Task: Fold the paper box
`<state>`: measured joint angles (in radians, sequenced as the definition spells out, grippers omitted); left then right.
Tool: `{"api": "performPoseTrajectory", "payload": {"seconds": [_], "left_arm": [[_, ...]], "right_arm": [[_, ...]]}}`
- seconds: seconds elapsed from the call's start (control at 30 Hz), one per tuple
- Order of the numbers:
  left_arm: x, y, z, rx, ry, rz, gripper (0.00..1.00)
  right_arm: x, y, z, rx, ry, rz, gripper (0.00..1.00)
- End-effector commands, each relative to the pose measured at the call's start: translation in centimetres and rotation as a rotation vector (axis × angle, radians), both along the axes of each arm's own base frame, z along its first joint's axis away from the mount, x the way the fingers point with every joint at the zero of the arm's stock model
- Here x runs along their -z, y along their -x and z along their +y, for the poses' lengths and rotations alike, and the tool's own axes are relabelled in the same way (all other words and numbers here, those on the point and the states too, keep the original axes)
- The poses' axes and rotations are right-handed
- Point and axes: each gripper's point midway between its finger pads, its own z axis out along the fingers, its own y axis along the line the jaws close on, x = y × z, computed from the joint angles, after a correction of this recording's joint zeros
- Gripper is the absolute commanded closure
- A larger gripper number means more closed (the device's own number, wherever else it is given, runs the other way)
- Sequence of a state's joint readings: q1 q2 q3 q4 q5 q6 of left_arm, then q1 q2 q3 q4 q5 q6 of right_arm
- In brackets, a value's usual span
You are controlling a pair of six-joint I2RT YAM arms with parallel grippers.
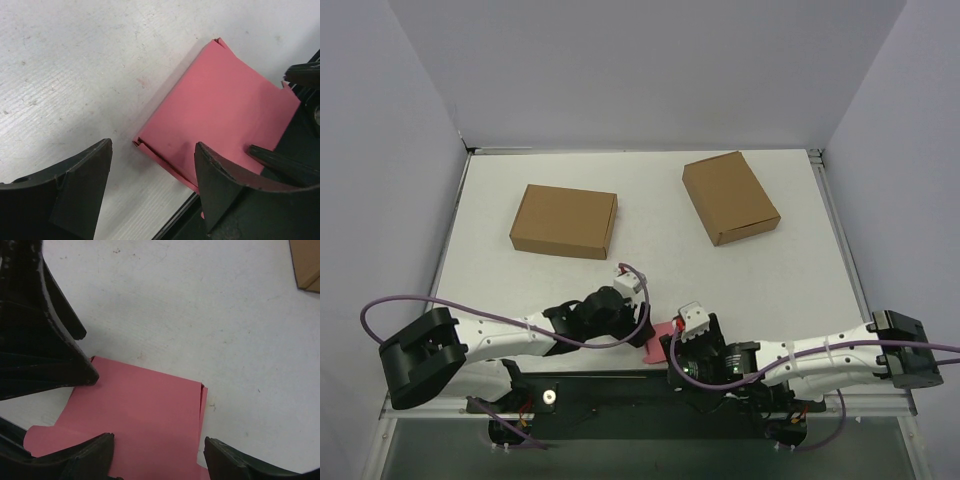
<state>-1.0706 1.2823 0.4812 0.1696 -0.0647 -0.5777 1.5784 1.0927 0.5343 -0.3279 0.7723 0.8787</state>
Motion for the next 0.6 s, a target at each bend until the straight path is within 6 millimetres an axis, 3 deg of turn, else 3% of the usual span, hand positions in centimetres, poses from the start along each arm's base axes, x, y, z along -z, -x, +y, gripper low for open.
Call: {"api": "performPoseTrajectory", "payload": {"seconds": [0.0, 0.1, 0.23, 0.47, 0.57], "left_arm": [[-3.5, 0.1, -2.5, 0.111, 0.105, -0.054, 0.21], [-2.8, 1.3, -3.2, 0.197, 0.105, -0.029, 0.15], [-1.0, 1.3, -3.0, 0.209, 0.044, -0.015, 0.11], [1.2, 0.6, -2.4, 0.184, -0.028, -0.022, 0.1], [1.9, 0.6, -2.4, 0.204, -0.038, -0.032, 0.16]], "right_arm": [[2.7, 0.8, -1.1, 0.058, 0.009, 0.103, 0.28], [3.6, 1.0, -1.3, 0.1, -0.017, 0.134, 0.28], [4.3, 0.9, -1.4, 0.111, -0.047, 0.162, 0.28], [5.4, 0.5, -1.6, 0.109, -0.126, 0.22, 0.27], [5.3, 0.3, -1.9, 0.112, -0.165, 0.233, 0.26]]}}
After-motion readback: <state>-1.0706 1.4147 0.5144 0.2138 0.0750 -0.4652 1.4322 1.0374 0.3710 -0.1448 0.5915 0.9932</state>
